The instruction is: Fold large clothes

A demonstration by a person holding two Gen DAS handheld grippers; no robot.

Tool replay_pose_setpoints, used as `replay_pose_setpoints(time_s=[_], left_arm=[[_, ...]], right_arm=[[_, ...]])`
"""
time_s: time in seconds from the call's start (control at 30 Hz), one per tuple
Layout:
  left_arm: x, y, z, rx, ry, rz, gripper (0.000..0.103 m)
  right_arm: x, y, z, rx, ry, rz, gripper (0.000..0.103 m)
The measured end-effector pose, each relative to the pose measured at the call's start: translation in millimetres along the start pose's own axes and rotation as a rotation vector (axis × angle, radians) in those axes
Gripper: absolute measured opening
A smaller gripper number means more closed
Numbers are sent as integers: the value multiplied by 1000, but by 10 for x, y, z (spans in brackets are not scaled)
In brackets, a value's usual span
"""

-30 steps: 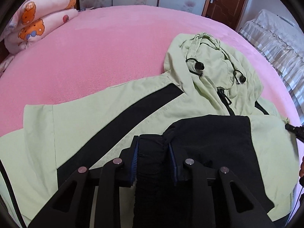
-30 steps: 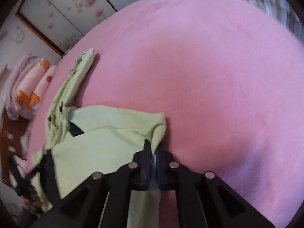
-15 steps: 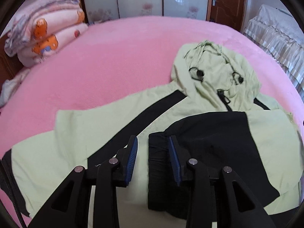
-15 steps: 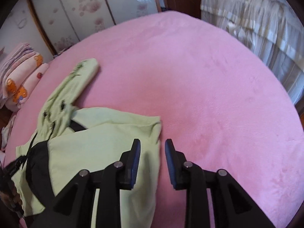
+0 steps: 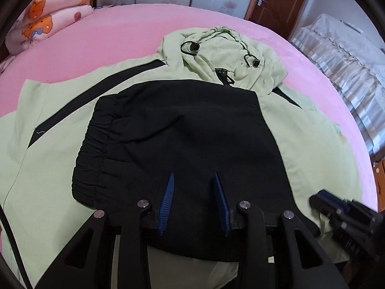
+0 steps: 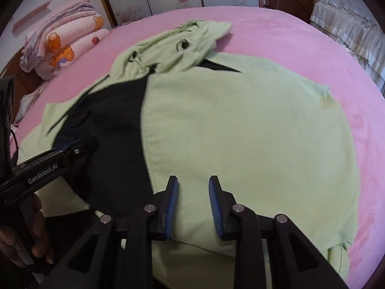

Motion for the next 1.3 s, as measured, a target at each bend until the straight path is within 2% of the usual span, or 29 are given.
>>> replay_pose_setpoints(time_s=[0.07, 0.13, 0.17, 0.2, 0.23, 0.27, 0.33, 0.37, 0.53, 0.67, 0.87, 0.9, 0.93, 1.0, 1.17, 1.23, 1.3], left_arm=[[-11, 40, 31, 33, 6, 15, 33], [-1, 111, 63, 41, 1, 32, 33], [-4, 168, 83, 32, -1, 41, 33], [-4, 205, 93, 21, 3, 32, 33], [-1, 234, 104, 5, 9, 15, 33], [10, 247, 120, -4, 10, 6, 33], [27, 248, 126, -6, 7, 8, 34], [36, 234, 119, 3, 4, 18, 34], [32, 107, 68, 51, -2, 50, 58], [-36, 71, 34, 76, -4, 96, 62], [-242, 63, 43, 80, -13, 124, 64], [-284, 65, 46, 79, -18, 128, 68], [-326, 60, 53, 76, -24, 129, 72], [-437, 47, 58, 66, -37, 125, 76], [-716, -29, 17, 77, -55, 112, 77], [-859, -59, -38, 92, -61, 111, 77], [-984, -79, -104, 101, -66, 107, 77]], right_arm=[[-40, -294, -42, 29, -5, -48, 24], [-130, -715, -95, 51, -5, -161, 24], [-186, -981, -152, 75, -3, -218, 19], [-219, -1179, -212, 101, -1, -228, 8], [-236, -1305, -268, 122, 8, -236, 6], [-261, -1446, -326, 138, 21, -264, 6], [-343, -1729, -437, 156, 46, -360, 15], [-362, -1803, -481, 172, 49, -362, 16], [-326, -1850, -511, 210, 54, -333, 16], [-344, -1863, -518, 231, 48, -338, 17], [-504, -1734, -535, 278, 26, -297, 17], [-538, -1709, -540, 282, 23, -292, 17], [-571, -1679, -545, 284, 19, -287, 17], [-648, -1614, -538, 283, 8, -281, 17], [-894, -1405, -498, 270, -25, -276, 17], [-995, -1304, -492, 267, -36, -264, 20], [-1102, -1196, -491, 262, -52, -253, 29]])
Point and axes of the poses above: each gripper's, at about its wrist camera, not at the fingertips, and x roughly the way its jaws point, y to its left, z to its top, the point moved 9 cm from there along x, roughly the way its jaws point, and after that the axes turned 13 degrees about -x, right-handed, at the moved point
